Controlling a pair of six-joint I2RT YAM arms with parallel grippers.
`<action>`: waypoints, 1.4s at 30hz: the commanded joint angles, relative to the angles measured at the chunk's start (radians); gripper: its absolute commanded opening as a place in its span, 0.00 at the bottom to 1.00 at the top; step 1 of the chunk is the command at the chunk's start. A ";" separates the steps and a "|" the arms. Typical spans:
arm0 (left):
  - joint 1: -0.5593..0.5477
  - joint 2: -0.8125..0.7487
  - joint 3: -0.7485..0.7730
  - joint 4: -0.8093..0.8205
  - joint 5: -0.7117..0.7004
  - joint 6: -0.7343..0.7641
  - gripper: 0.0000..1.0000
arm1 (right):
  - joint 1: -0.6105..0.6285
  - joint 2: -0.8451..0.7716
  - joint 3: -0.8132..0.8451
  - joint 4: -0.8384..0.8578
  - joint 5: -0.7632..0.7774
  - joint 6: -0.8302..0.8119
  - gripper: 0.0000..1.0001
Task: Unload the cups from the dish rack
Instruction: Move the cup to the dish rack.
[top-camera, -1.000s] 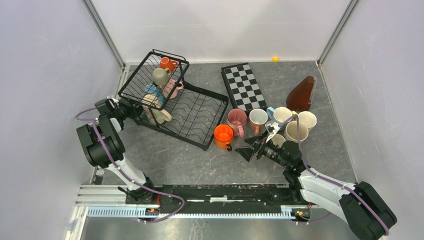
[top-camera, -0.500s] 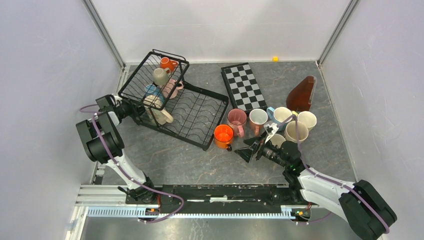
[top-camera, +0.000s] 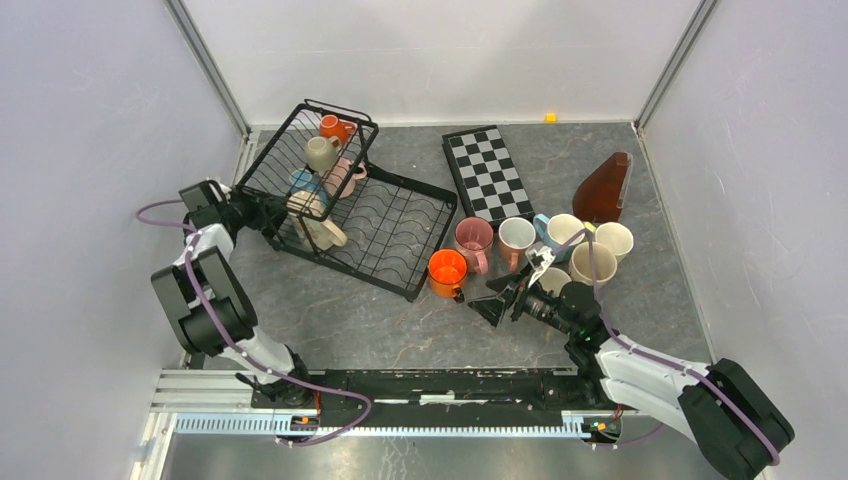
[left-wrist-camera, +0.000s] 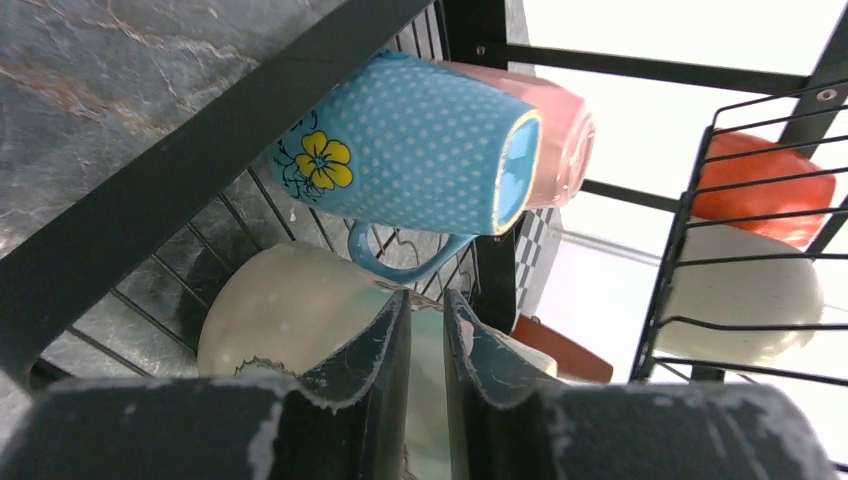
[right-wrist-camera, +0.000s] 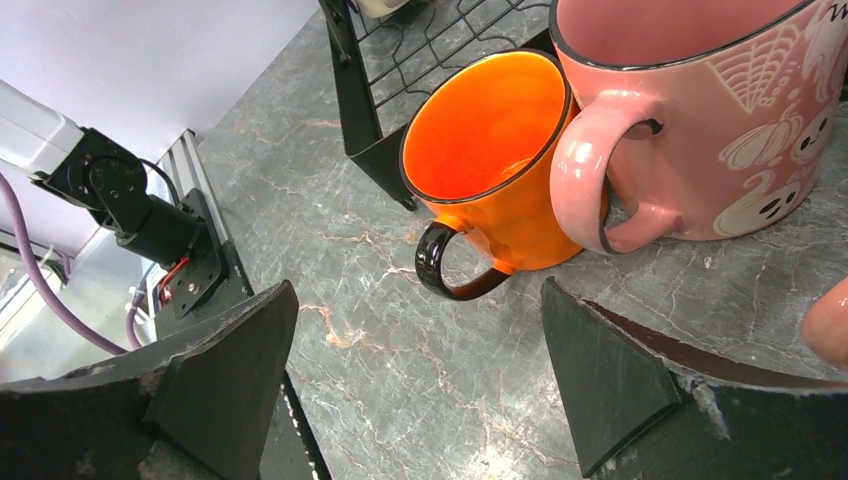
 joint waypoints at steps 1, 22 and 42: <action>0.013 -0.103 -0.015 -0.075 -0.117 -0.008 0.26 | 0.007 -0.010 0.034 -0.052 0.029 -0.055 0.98; 0.047 -0.687 -0.182 -0.476 -0.632 0.049 0.38 | 0.117 0.131 0.495 -0.349 0.153 -0.381 0.98; -0.272 -1.001 -0.102 -0.869 -0.670 0.225 0.66 | 0.273 0.814 0.984 -0.081 0.097 -0.616 0.95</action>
